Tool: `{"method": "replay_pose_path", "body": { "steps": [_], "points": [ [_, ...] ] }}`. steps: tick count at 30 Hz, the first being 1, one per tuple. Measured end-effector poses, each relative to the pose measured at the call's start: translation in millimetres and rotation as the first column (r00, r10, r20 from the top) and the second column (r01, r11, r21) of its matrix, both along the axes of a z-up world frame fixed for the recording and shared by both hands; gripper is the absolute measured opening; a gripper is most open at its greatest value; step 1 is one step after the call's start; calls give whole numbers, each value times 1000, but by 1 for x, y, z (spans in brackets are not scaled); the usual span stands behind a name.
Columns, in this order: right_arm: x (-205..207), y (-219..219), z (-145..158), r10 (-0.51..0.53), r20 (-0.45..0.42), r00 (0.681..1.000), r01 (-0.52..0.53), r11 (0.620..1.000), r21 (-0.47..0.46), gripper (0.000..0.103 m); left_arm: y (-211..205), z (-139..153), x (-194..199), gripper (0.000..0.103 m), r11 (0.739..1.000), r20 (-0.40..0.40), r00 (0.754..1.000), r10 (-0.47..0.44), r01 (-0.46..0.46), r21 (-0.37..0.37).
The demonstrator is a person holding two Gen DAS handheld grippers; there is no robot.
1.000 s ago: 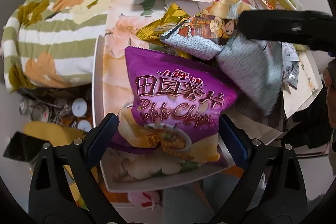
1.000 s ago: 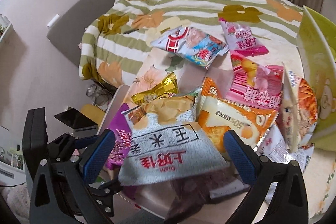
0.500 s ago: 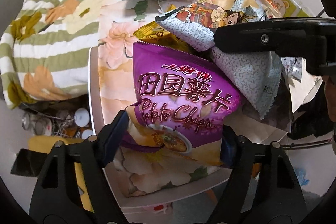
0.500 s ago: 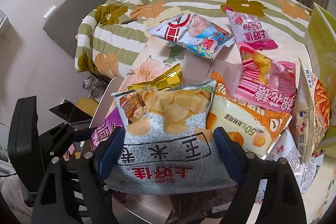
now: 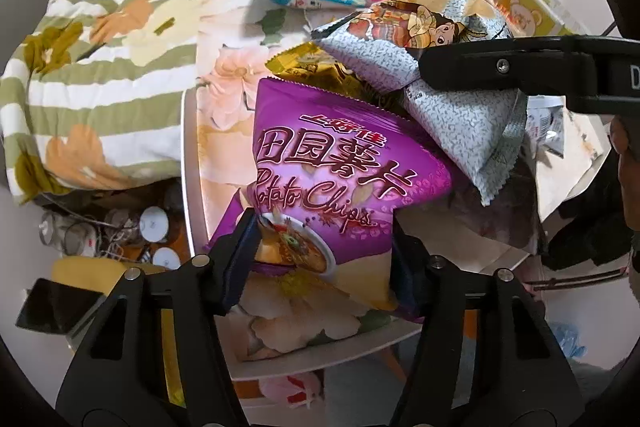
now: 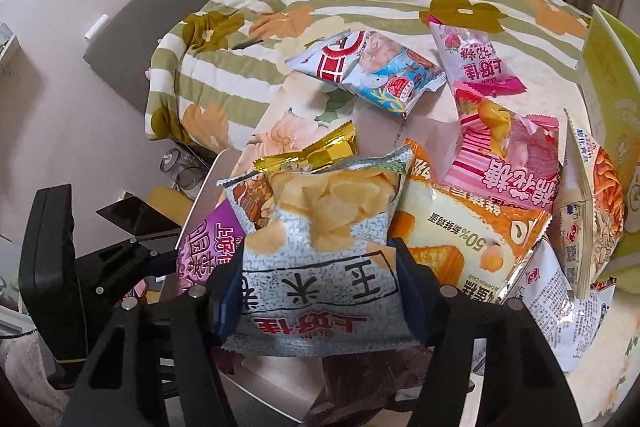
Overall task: Organize snacks
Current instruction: 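Carry both bags into the yellow-green box and open both tools to drop them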
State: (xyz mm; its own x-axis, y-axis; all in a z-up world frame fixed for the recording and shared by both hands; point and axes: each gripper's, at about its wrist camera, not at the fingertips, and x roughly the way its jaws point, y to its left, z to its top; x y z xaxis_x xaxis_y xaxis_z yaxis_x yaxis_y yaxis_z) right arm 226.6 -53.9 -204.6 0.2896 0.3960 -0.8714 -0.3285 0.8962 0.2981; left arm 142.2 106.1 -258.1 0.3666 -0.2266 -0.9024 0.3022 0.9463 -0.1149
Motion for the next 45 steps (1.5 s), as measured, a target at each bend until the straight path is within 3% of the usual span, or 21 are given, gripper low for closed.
{"method": "replay_pose_path", "body": {
  "steps": [11,22,33,45],
  "points": [
    [-11,-12,34,-57,52,997,55,998,35,61,8,35,-11,55,999,52,998,21,-19,-33],
    [-22,-55,90,-169,156,973,157,984,88,61,-13,104,11,55,999,177,984,3,4,-40],
    [5,-170,142,-286,269,920,266,958,108,61,-123,165,83,55,998,291,956,-27,42,-45],
    [78,-328,142,-288,286,914,288,957,44,61,-300,175,186,55,995,248,967,53,-30,-95]
  ]
}}
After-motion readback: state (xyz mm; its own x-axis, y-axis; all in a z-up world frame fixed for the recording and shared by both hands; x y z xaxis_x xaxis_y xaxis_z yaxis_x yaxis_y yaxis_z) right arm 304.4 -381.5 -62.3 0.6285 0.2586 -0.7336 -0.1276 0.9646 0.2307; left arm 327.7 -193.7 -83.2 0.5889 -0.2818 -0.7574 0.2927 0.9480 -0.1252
